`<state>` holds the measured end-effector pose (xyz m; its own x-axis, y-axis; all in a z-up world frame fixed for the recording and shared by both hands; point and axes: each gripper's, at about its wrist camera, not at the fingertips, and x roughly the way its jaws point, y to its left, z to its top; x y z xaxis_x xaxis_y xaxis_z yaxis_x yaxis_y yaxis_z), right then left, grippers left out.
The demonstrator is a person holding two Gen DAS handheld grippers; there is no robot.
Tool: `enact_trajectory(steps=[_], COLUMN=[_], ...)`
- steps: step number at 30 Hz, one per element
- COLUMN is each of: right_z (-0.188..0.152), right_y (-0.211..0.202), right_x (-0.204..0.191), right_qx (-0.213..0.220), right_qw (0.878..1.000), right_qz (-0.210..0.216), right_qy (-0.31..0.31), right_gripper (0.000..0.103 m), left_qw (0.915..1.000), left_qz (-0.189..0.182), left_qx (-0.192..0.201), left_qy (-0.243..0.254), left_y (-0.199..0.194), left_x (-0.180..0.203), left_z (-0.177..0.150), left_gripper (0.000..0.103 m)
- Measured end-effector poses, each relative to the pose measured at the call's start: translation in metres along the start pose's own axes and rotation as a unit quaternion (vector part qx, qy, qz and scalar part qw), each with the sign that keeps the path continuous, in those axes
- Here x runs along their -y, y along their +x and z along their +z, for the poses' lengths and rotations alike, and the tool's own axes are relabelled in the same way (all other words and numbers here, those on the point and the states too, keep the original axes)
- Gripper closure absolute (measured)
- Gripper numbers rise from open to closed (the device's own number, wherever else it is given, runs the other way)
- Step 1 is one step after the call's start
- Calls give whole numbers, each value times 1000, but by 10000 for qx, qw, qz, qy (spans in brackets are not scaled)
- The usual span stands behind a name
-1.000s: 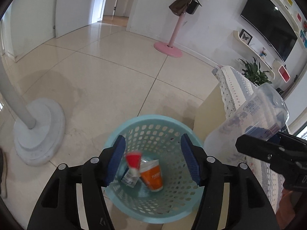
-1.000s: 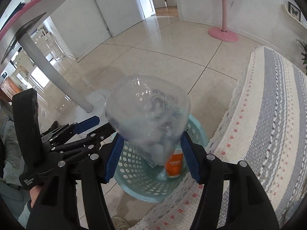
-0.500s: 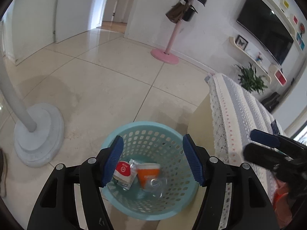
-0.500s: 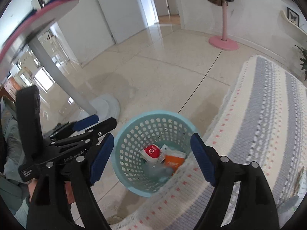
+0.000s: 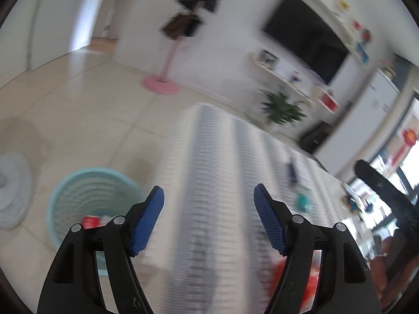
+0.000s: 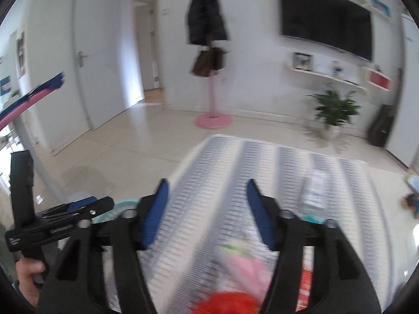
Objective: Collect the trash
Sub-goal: 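Grasp the red plastic bag with the left gripper while the right grasps the pink packet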
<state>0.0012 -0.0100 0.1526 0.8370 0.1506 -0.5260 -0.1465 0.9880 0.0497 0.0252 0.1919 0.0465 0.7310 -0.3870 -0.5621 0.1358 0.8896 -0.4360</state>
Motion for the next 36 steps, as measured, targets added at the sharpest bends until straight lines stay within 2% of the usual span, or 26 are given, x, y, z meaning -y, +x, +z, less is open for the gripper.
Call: enact_trajectory(steps=[1,4,7,9,13,15,19,20,21,22,23,24,26,29,36], right_z=[-5,-22,-47,-67,-112,-131,-168,-175,-182,-187,-189,-192,-202,-209,-216], right_y=[-8,-24,-43,-48,-54,-55,-52,-53,-54,-53,-53,-53,-50,-40,-16], right_x=[15,56,89,114,144,147,140,137,132,125,119,114,106,101,99], right_qx=[20,-10,-72,-183,-413,-607,-1091,-1149,-1195,-1199,-1193,-1202,-1345,-1518,-1843], right_qw=[9999,9991,9979,9965,9934,9934,9911,9906,9905,9907,9909,9909,9890,9860,9792], right_qz=[-93,-404,-592,-717,-951,-836,-499,-453,-401,-395,-398,-386,-338,-313,-365], right_qy=[38,108,259,385,487,500,577,586,550,506,475,461,523,617,764], right_gripper=[61,64,64,64,64,64,62,60,52,43,40,37,37,36,37], left_qw=[9998,9975,9936,9896,9854,9835,9791,9788,9783,9775,9757,9742,9751,9761,9779], left_qz=[-151,-471,-574,-514,-145,-190,-271,-239,-173,-62,71,105,-9,-65,-187], left_qx=[-37,-287,-554,-823,-1243,-1488,-1700,-1704,-1715,-1740,-1799,-1856,-1763,-1707,-1577], left_qy=[116,449,803,1065,1150,1008,1081,1111,1151,1192,1249,1283,1344,1342,1361], left_y=[2,12,22,32,52,61,72,76,80,83,89,94,93,88,78], left_x=[22,70,102,121,128,121,127,129,131,132,133,134,134,131,131], left_z=[-4,-25,-50,-74,-112,-129,-149,-150,-152,-155,-158,-162,-164,-164,-163], left_gripper=[34,29,19,17,16,16,16,18,19,26,39,44,61,65,66])
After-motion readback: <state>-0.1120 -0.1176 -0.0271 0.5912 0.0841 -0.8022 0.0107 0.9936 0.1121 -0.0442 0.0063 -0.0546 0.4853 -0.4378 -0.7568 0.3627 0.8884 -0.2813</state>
